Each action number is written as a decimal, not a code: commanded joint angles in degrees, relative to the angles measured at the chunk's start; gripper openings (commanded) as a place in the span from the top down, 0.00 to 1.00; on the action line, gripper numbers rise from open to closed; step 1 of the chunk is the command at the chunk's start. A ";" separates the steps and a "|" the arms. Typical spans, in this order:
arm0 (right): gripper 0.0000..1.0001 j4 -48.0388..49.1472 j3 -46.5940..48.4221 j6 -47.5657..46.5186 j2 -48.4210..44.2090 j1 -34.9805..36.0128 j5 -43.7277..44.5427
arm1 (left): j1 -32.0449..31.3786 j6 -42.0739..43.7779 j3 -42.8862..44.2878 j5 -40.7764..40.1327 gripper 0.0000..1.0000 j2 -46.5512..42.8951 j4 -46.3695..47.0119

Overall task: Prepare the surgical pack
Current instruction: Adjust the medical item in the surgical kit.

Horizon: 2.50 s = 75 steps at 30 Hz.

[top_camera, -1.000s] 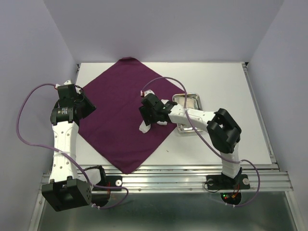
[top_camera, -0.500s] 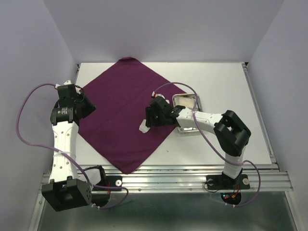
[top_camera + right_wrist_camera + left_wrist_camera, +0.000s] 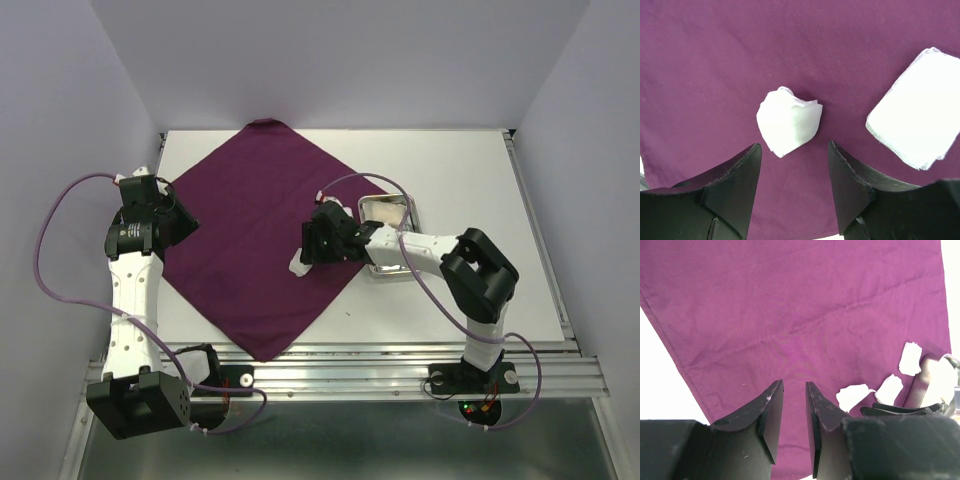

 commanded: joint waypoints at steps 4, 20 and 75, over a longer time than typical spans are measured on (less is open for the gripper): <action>0.41 2.27 0.15 0.56 2.03 0.19 -1.52 | 0.26 0.87 -0.72 0.31 0.64 -0.96 1.16; 0.51 3.15 2.44 0.47 5.90 0.19 -3.55 | 0.26 1.05 -0.72 0.40 0.64 -1.31 1.08; 0.88 -4.67 -2.13 -10.25 -5.88 -11.23 -7.68 | 0.35 1.22 -0.64 1.98 0.67 -0.70 1.69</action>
